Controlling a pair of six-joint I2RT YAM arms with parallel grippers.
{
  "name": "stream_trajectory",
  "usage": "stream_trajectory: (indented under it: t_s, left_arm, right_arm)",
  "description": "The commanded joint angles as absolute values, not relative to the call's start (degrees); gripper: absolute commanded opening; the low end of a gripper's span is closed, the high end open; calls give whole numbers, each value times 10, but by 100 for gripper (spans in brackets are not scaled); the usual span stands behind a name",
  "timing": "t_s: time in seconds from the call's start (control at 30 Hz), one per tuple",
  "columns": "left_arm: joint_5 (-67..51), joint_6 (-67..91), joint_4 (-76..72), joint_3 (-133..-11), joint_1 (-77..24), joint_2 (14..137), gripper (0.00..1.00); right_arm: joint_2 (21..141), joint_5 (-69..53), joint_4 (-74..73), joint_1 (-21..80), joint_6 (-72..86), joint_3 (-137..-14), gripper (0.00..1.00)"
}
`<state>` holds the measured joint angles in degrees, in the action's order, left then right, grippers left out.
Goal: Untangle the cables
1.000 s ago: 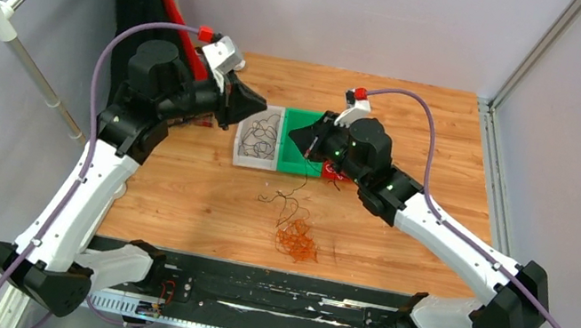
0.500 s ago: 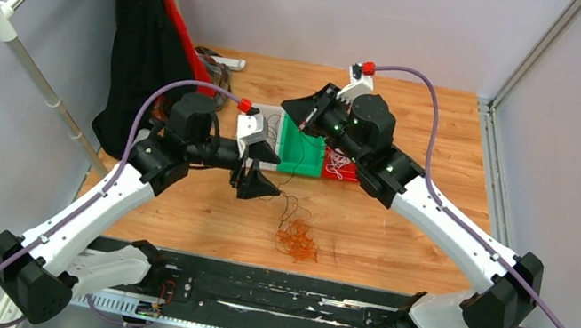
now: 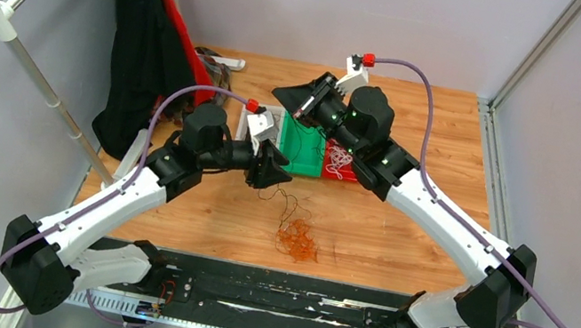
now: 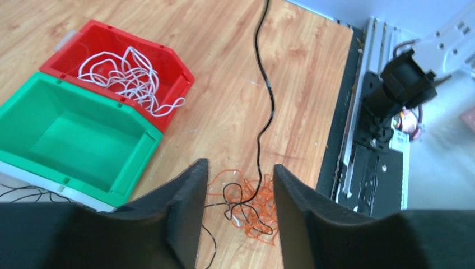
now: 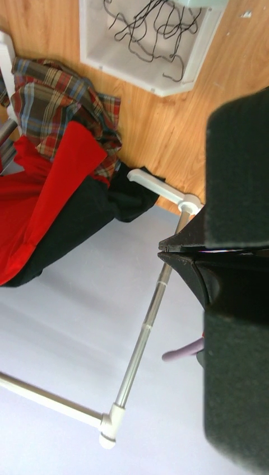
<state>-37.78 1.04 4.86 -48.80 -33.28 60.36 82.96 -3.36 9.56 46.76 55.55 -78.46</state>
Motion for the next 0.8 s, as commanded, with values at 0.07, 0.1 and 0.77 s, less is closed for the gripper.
stream_trajectory:
  t_s: [0.07,0.1,0.77]
  left_arm:
    - [-350,79,-14,-504,-339,621,39]
    - [-356,87,-15,-505,-339,621,37]
    - [-195,-80,220,-734,-292,558,1]
  right_arm:
    - [829,-45,121,473,579,-805,1]
    - [828,-45,122,473,579,-804,1]
    - [787,-59,-34,455,276,-705,25]
